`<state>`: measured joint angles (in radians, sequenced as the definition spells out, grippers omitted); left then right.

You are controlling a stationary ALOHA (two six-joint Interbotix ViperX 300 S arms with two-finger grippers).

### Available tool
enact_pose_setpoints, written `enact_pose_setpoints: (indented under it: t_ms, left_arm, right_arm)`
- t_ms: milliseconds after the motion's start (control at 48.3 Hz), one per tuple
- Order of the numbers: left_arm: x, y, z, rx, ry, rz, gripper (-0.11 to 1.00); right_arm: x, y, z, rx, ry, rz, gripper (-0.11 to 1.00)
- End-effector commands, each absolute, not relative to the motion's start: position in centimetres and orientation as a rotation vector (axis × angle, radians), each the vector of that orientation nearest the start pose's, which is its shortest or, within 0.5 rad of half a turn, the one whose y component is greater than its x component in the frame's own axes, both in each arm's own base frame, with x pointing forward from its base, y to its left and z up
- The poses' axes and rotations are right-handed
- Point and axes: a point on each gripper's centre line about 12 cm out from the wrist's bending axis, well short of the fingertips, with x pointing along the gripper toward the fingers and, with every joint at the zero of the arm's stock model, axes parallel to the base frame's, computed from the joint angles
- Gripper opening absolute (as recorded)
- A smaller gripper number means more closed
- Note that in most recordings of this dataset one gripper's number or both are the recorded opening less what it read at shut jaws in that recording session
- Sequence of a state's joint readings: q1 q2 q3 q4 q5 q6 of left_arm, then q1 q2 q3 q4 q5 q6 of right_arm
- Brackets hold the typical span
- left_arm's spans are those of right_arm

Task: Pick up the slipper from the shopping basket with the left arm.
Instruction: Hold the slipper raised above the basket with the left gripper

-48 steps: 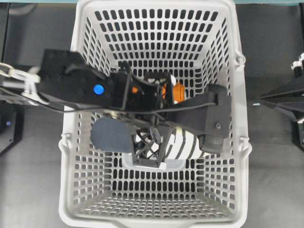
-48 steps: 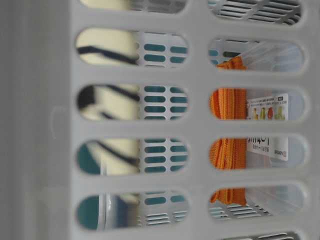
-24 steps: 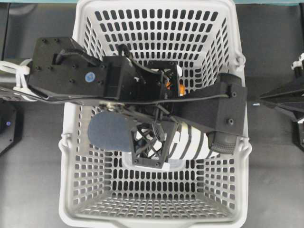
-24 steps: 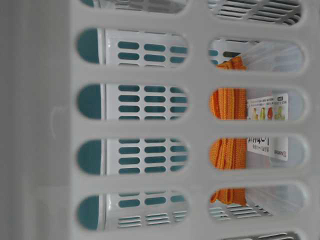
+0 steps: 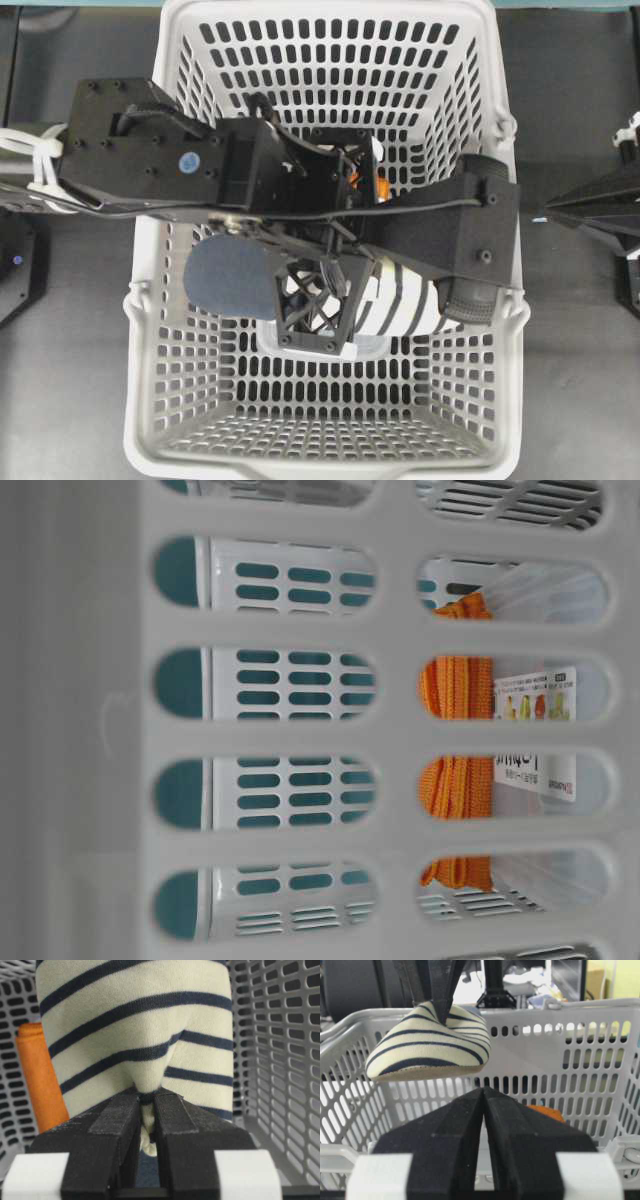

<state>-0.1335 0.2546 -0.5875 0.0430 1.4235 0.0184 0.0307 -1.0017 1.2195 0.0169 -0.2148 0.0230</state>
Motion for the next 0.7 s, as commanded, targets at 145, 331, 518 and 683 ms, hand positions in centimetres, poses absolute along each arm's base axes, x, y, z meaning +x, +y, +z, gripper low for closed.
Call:
enact_pose_setpoints:
  t_ms: [145,331,518,683]
  left_arm:
    - [46.36,-5.83,41.18,0.118,1.043,-0.096,0.06]
    - [46.36,-5.83,41.12,0.118,1.044,-0.096,0.06]
    - [46.35,-5.82,41.06,0.118,1.047,-0.096,0.06]
    - [46.31,-5.75,40.93,0.118,1.055,-0.094,0.06]
  right_arm:
    - [19.12,0.54,27.71,0.044,-0.007,0.027,-0.01]
    - [18.98,0.53,27.88,0.044,-0.016,0.027,-0.01]
    - [18.84,0.53,28.06,0.044,-0.025,0.027,-0.01]
    - [18.79,0.55,28.12,0.045,-0.028,0.029,-0.01]
